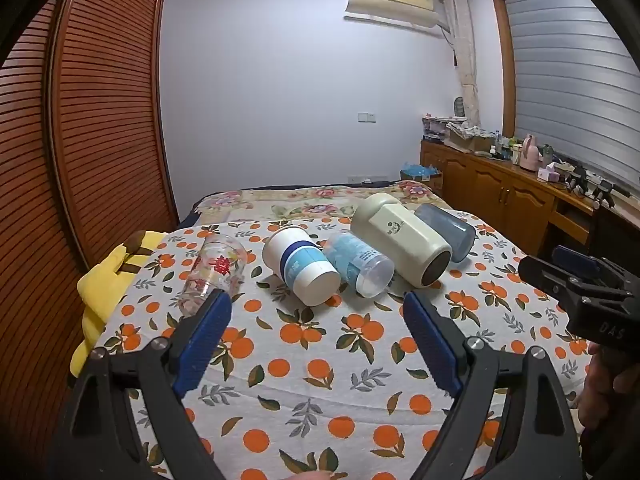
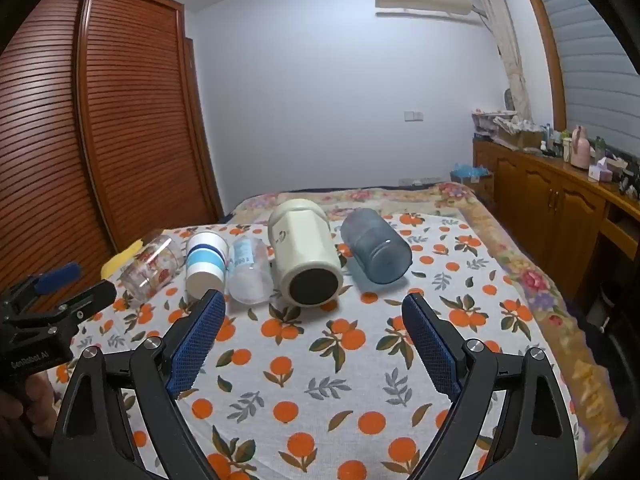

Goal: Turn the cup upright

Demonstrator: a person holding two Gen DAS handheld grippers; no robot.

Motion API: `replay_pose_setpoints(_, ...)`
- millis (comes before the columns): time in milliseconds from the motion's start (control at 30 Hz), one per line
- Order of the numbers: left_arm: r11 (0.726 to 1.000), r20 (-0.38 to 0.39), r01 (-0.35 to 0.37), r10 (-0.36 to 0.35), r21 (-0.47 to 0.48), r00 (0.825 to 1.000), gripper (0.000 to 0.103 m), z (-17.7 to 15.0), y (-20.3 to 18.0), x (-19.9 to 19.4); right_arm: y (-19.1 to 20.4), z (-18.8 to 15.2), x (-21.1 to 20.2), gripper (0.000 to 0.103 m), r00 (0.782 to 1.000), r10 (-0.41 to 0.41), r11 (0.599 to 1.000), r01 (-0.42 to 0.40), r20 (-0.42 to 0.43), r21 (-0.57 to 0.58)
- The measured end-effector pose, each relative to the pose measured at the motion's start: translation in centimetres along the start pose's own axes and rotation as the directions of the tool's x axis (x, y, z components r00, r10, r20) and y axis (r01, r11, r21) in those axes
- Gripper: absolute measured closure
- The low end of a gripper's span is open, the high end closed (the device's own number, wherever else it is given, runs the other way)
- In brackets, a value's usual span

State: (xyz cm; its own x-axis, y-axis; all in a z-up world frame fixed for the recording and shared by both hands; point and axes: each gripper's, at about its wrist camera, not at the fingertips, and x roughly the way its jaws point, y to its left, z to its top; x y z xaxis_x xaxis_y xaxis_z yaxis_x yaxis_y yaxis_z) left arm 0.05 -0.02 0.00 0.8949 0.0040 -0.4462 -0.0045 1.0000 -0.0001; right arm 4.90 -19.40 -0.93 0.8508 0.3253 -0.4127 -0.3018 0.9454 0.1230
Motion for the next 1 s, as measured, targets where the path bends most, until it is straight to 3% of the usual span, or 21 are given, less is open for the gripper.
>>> replay_pose_setpoints(1000, 1.000, 0.020, 0.000, 0.000, -0.001, 1.000, 0.014, 0.61, 0.00, -0.82, -0.12, -0.42, 0.01, 0.011, 1.000, -0.016, 1.000, 0.016, -0.011, -0.013)
